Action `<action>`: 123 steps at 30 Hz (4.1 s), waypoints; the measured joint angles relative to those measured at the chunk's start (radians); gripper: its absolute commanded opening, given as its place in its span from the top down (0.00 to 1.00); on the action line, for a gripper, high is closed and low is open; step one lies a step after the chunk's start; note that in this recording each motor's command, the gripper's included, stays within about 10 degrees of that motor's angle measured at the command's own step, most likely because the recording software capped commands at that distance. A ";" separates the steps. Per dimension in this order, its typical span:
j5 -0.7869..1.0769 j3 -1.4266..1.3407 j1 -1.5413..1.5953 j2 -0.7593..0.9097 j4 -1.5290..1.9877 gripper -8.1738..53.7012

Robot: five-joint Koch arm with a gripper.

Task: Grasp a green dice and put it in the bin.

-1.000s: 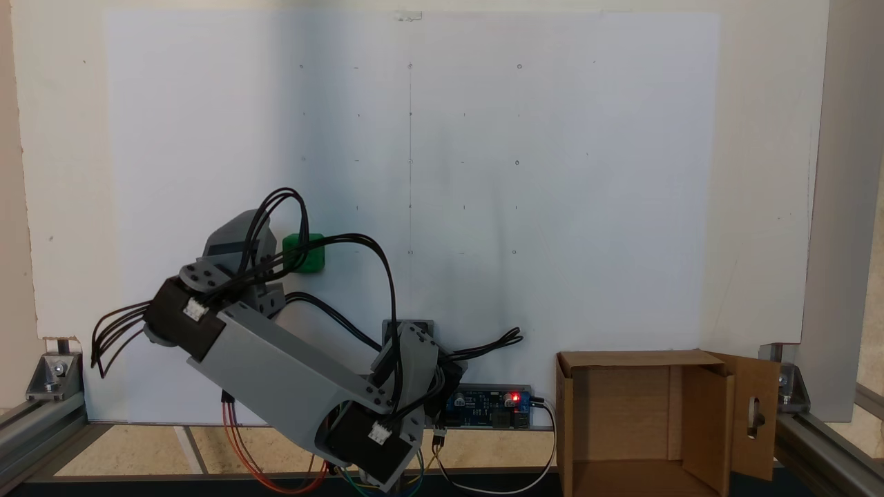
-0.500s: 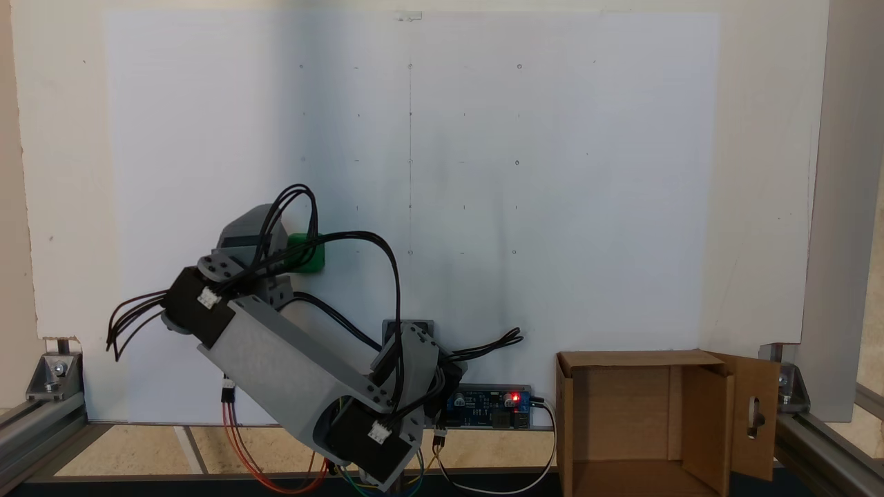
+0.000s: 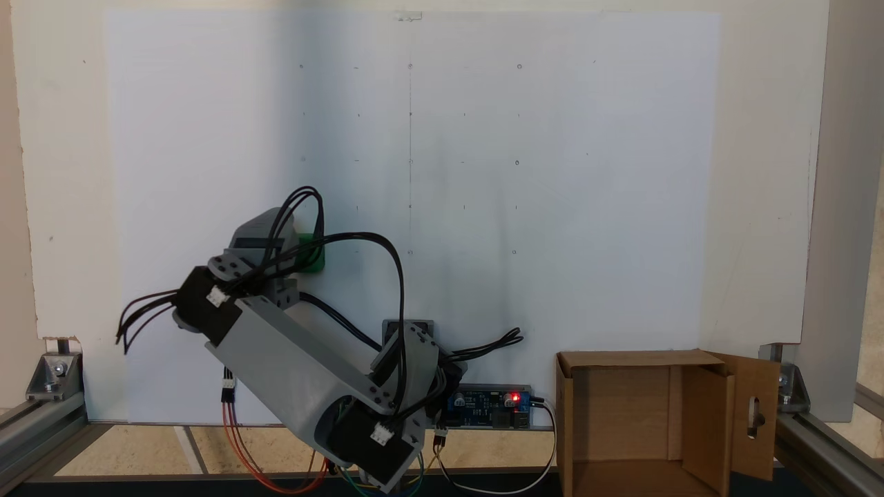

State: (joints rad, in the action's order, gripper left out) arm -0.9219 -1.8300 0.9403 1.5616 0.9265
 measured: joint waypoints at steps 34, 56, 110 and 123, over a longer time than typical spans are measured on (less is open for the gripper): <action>-0.052 -0.149 0.000 0.074 -0.144 0.17; -0.052 -0.310 0.000 0.130 -0.281 0.17; -0.052 -0.376 -0.035 0.066 -0.422 0.65; -0.052 -0.394 -0.184 0.330 -0.443 0.67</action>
State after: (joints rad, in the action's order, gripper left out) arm -0.9741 -2.2243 0.7563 1.8914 0.4832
